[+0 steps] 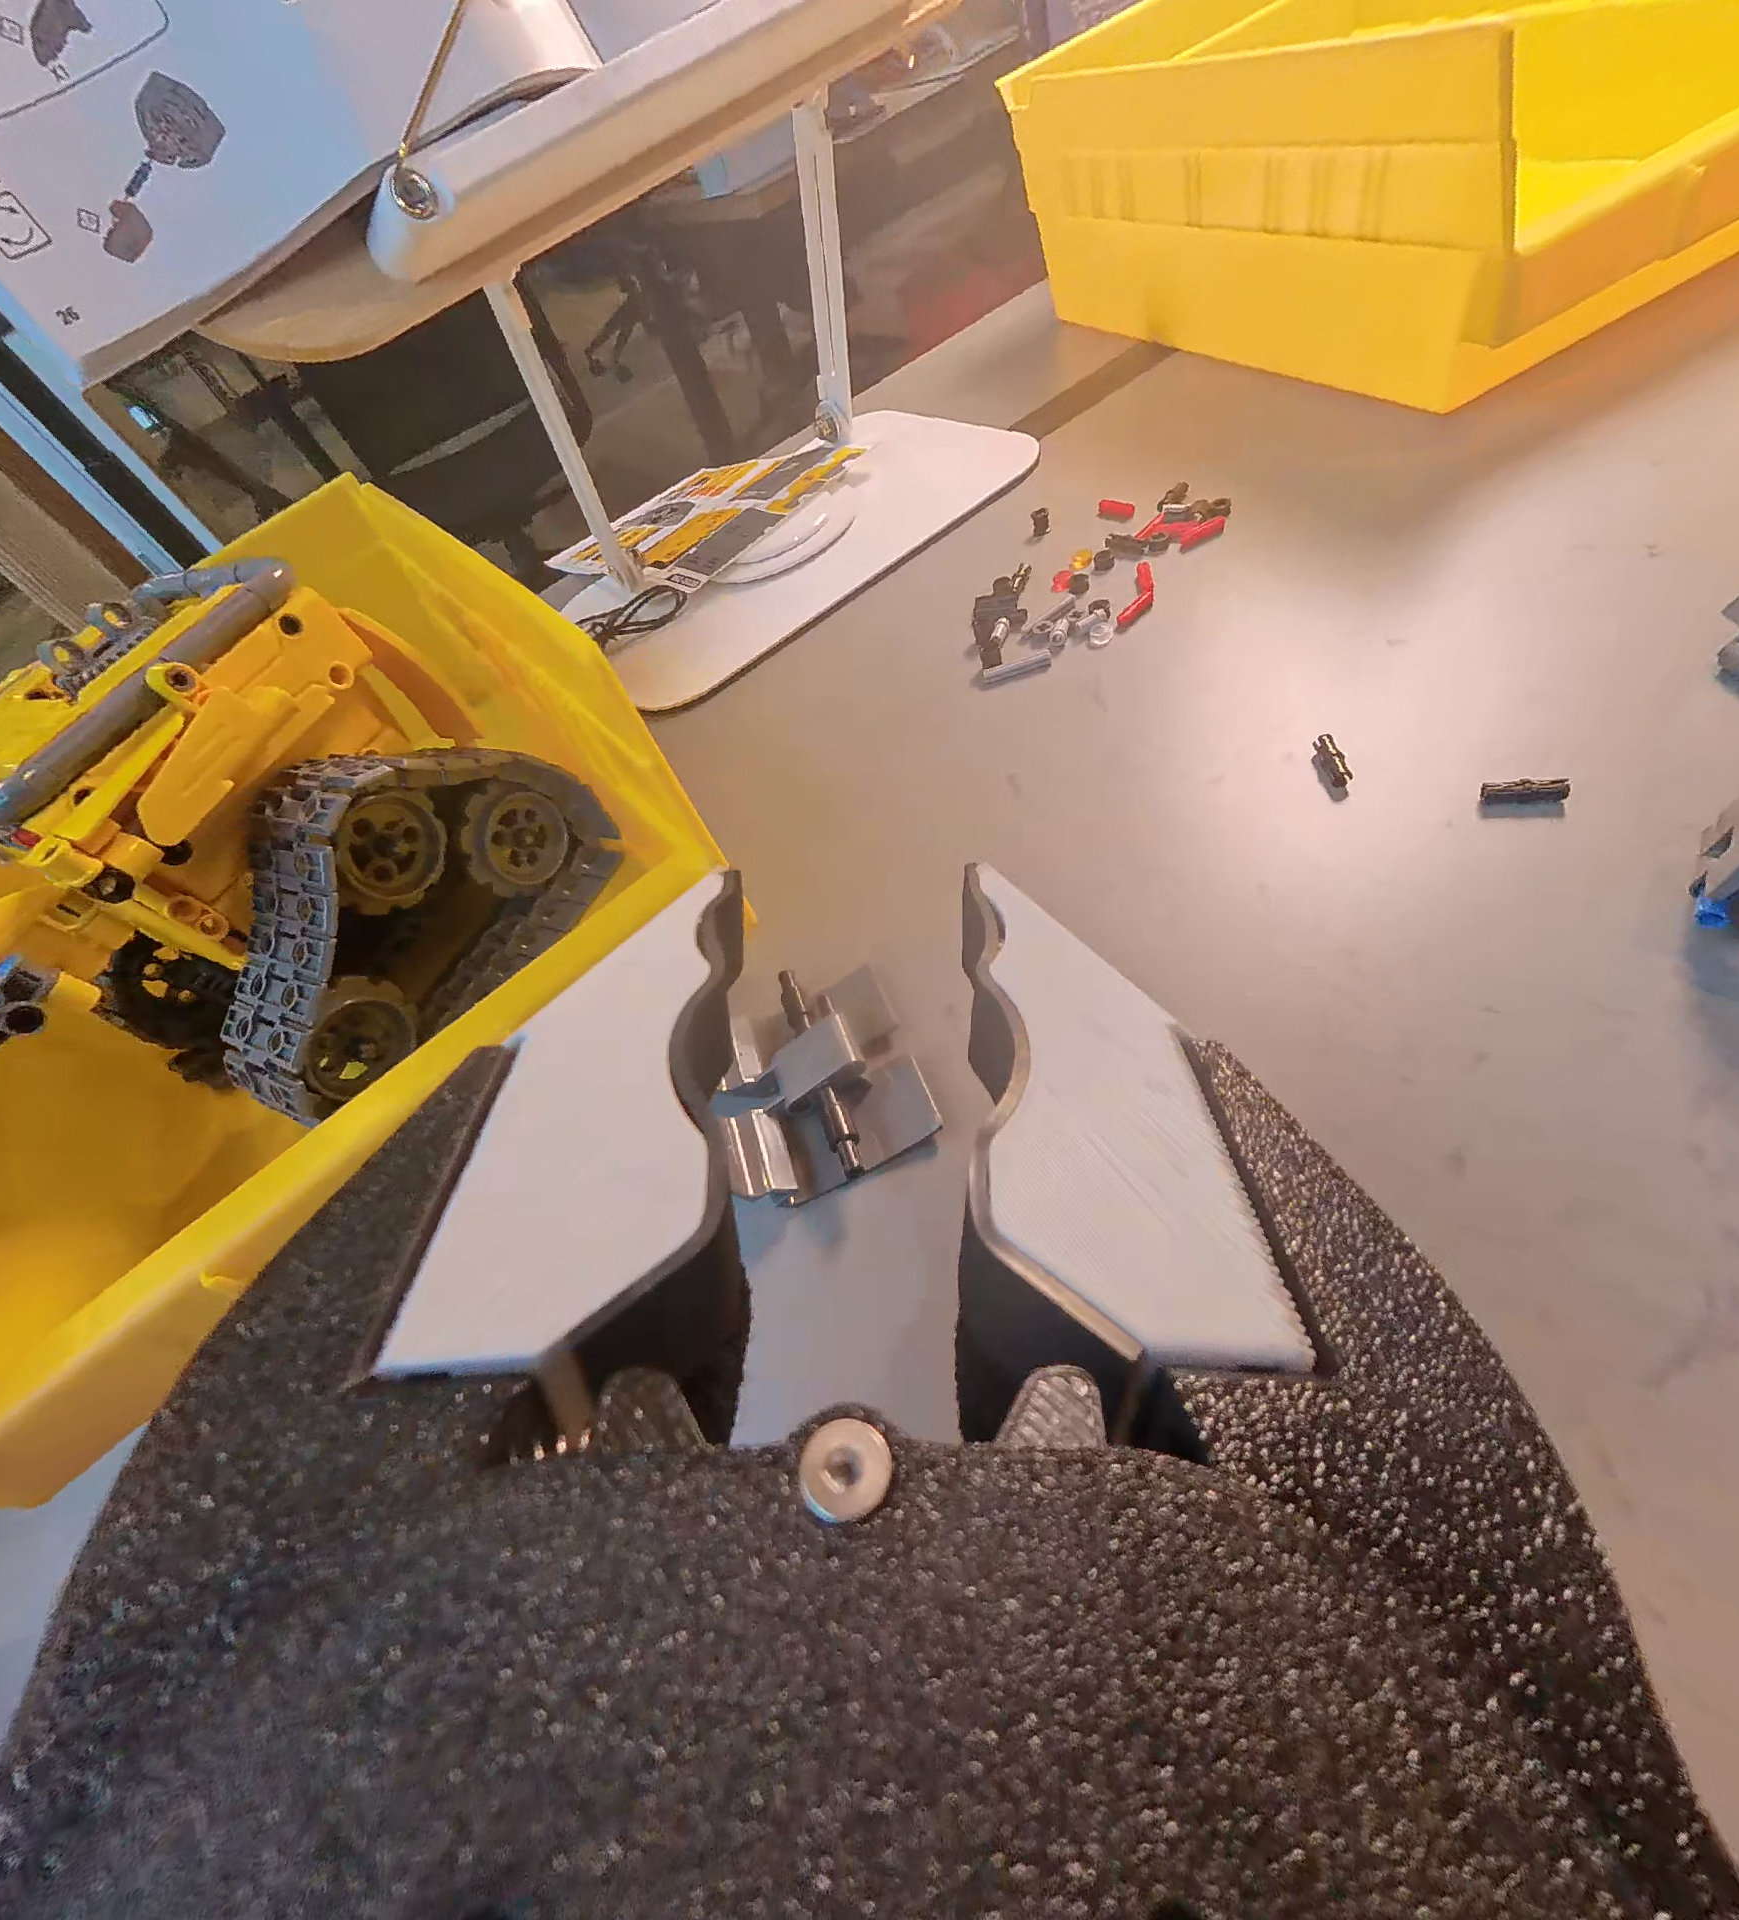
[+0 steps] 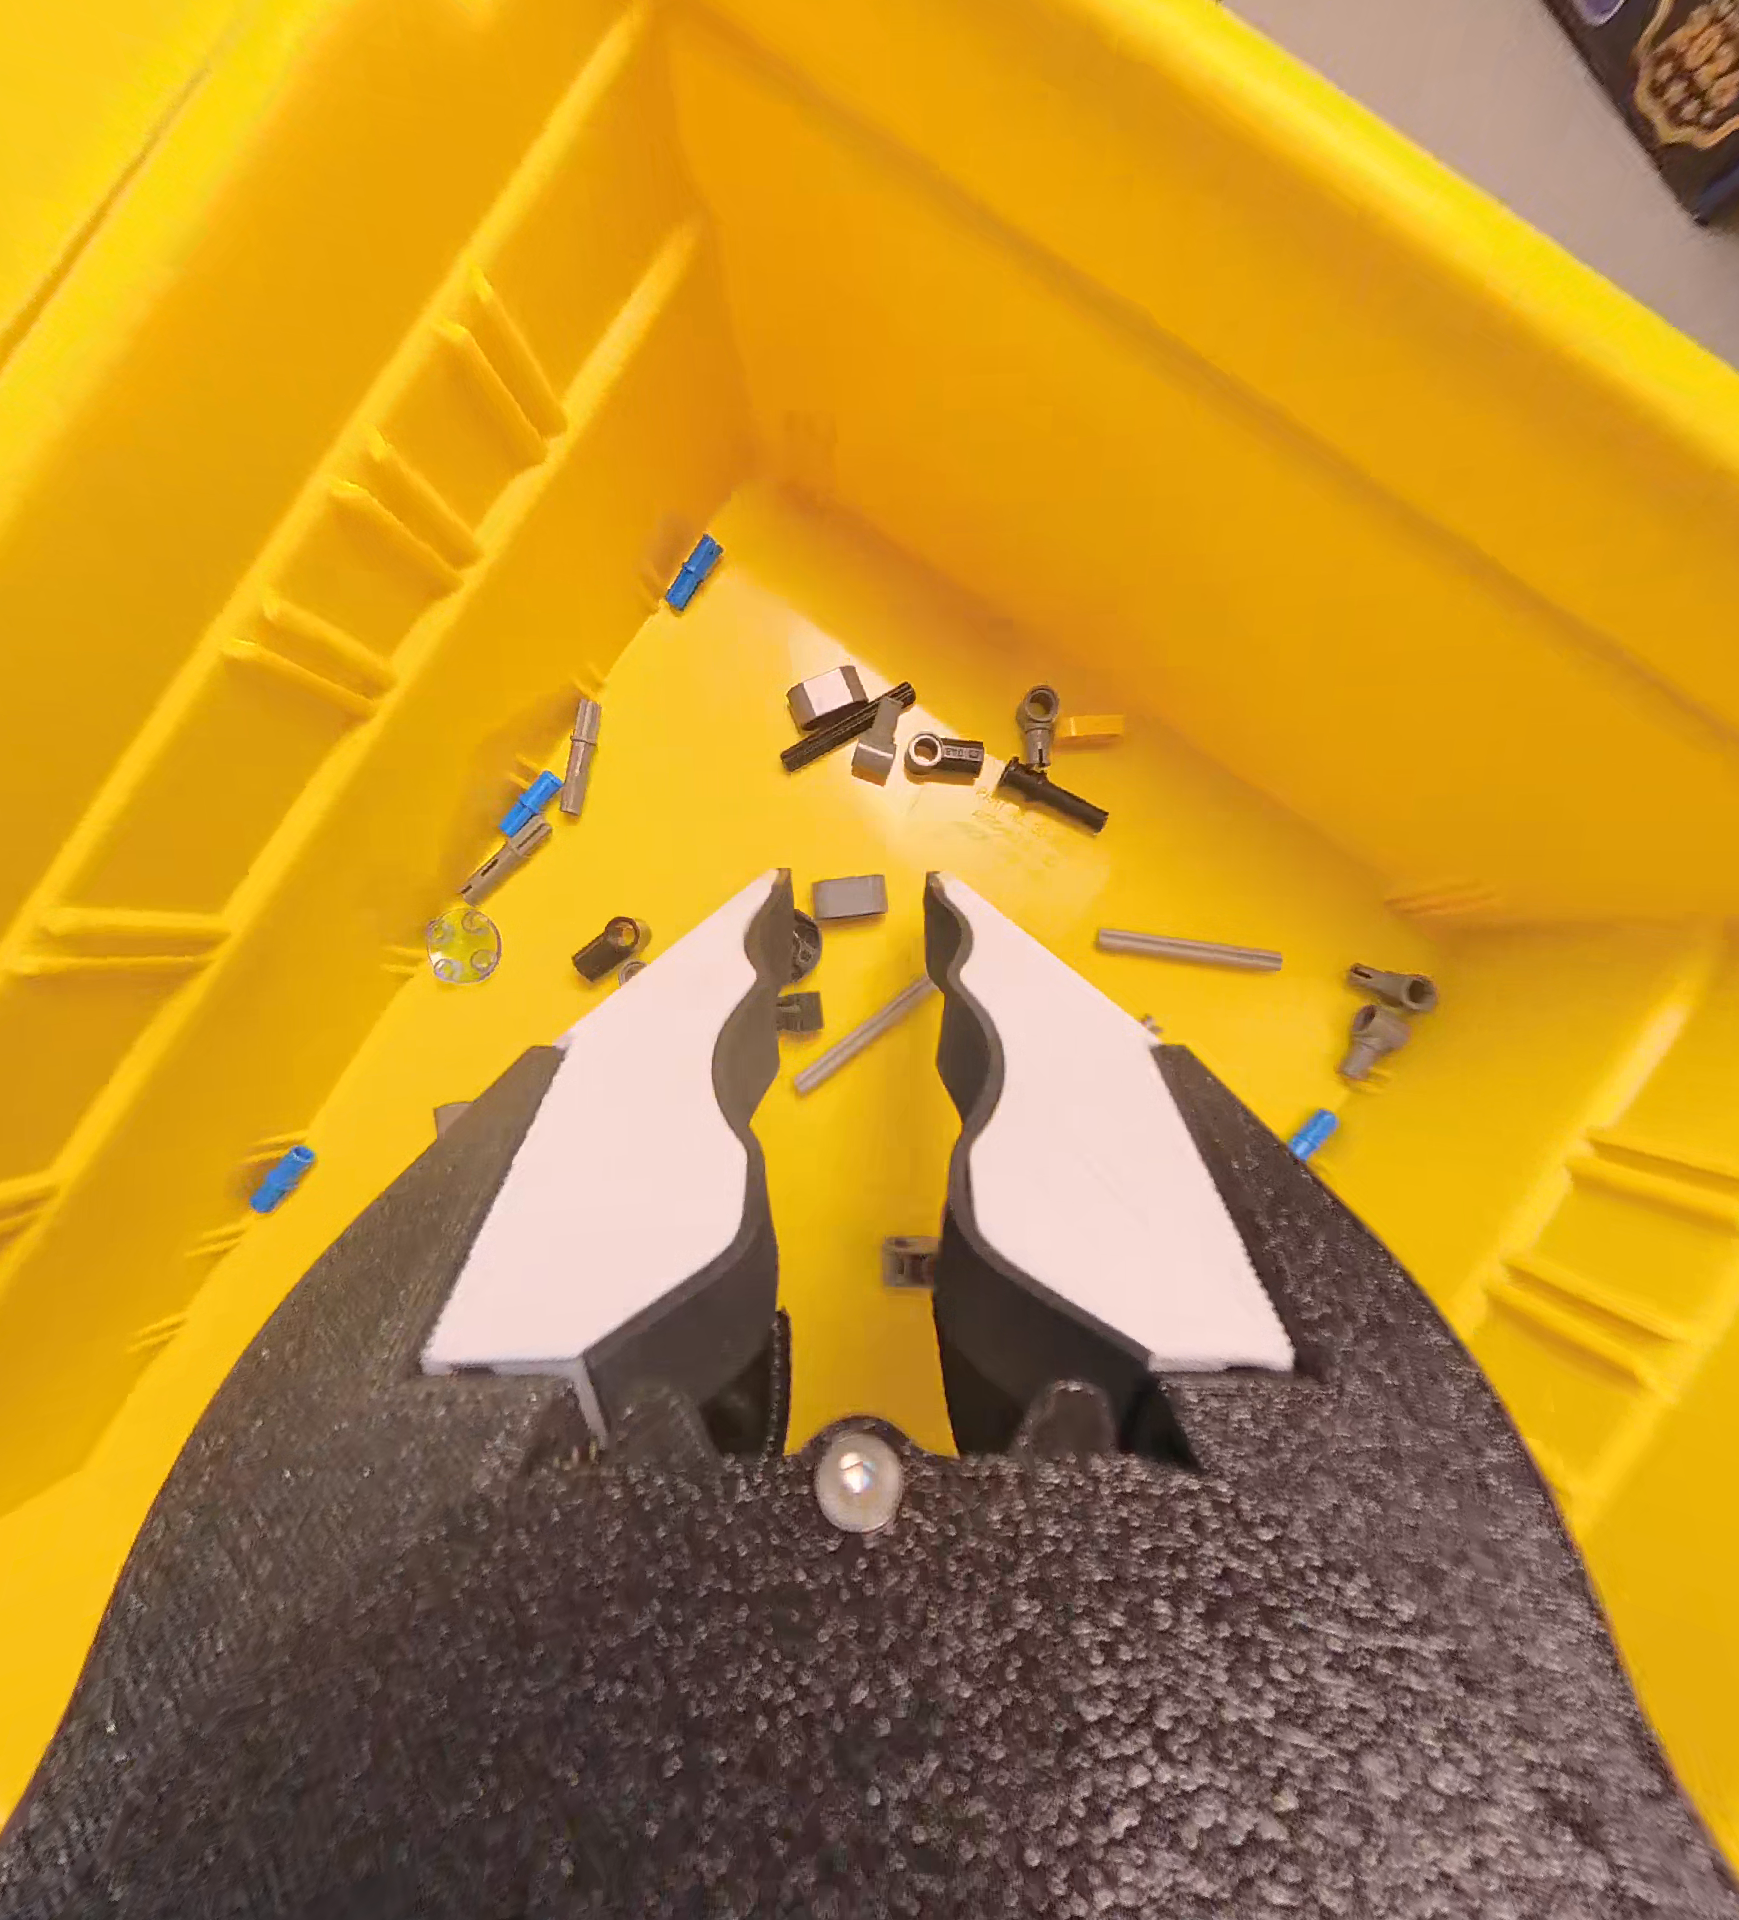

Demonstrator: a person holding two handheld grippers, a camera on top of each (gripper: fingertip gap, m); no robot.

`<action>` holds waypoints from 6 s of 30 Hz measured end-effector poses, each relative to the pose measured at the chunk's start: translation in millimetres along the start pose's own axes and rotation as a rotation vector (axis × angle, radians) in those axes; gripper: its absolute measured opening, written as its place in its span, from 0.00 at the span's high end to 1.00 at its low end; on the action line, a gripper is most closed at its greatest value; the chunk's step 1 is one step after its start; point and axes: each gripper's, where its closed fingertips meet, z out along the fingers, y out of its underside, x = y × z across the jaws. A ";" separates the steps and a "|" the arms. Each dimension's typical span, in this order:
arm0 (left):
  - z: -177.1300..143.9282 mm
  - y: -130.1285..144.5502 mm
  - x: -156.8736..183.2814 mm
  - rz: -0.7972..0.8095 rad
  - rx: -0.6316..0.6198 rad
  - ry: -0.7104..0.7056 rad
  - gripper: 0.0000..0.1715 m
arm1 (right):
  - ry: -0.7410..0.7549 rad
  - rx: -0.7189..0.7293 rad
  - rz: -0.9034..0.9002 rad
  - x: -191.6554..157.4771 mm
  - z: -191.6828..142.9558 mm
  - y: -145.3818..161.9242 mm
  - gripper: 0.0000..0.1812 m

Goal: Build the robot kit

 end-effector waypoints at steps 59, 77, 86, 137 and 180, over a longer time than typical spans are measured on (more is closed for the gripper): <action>-18.4 -6.5 6.9 -0.126 0.065 0.136 0.77 | 0.169 -0.016 0.286 -1.3 -44.1 62.6 0.87; -15.9 -4.1 5.4 -0.098 0.047 0.104 0.77 | 0.205 0.017 0.364 30.8 -10.9 43.3 0.96; -14.3 -2.7 6.9 -0.085 0.036 0.106 0.78 | -0.023 0.464 -0.088 -108.5 -98.5 -91.6 0.96; -28.8 -22.4 69.7 -0.035 0.086 0.388 0.72 | -0.573 0.923 -0.334 -390.3 -50.7 -119.7 0.80; -20.6 19.0 143.7 0.145 -0.233 0.627 0.77 | -0.381 0.715 -0.863 -445.3 -10.0 -73.5 0.78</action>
